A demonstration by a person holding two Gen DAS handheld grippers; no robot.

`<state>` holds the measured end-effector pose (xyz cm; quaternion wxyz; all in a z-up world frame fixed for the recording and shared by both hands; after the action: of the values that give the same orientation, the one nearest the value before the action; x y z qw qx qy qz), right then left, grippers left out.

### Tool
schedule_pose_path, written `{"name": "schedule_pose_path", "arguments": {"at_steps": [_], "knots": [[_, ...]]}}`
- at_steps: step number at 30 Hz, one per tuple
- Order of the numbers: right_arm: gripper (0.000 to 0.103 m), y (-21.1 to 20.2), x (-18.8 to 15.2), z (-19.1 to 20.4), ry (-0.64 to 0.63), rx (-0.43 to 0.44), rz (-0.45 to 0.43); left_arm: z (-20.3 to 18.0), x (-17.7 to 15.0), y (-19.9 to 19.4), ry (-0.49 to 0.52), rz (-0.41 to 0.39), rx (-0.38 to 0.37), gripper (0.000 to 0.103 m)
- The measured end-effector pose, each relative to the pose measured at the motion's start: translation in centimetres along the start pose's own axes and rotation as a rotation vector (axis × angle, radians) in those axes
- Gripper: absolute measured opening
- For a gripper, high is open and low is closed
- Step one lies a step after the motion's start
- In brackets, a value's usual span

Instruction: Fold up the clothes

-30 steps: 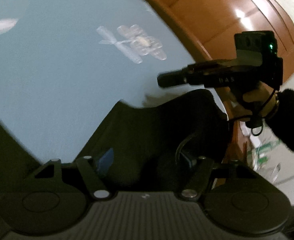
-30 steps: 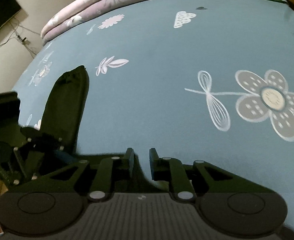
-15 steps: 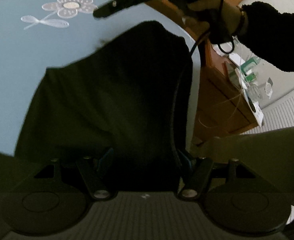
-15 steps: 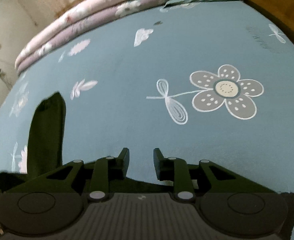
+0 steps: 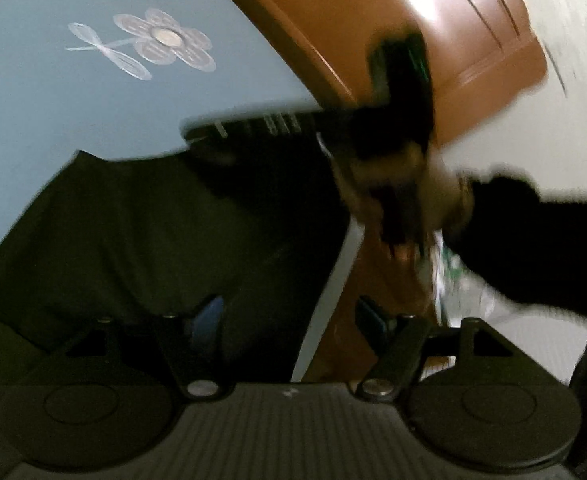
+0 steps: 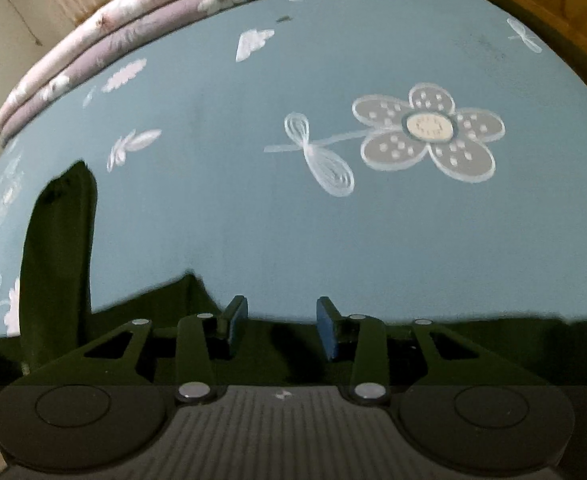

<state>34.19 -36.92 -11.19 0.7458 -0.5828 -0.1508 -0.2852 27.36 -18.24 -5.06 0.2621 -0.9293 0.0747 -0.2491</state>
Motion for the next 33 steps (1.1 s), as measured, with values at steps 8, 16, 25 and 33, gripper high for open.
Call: {"name": "schedule_pose_path", "arguments": {"at_steps": [8,16,25,33], "knots": [[0.042,-2.8,-4.4,-1.1,-0.013,-0.028,0.053,2.4,2.1,-3.0,-0.058,-0.146,0.123,0.071],[0.042,-3.9,-7.2,-0.5,0.034,0.001,0.083,7.8,2.9,0.0,0.231,-0.017,0.452,0.038],[0.042,-4.4,-9.6,0.1,0.081,0.031,0.117,8.4,2.2,2.3,0.367,0.092,0.478,0.035],[0.042,-4.7,-9.7,0.2,0.075,0.047,0.123,9.3,2.3,1.6,0.396,0.136,0.478,0.032]]}}
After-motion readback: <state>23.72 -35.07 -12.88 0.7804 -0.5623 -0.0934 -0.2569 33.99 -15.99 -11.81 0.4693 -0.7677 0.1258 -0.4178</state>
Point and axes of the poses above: each gripper's, at about its wrist camera, not at the fingertips, and y roughly the way its jaws point, z to its left, x to its top, the point moved 7 cm from there along y, roughly the way its jaws point, and after that the axes turned 7 degrees about -z, right-handed, at the moved point
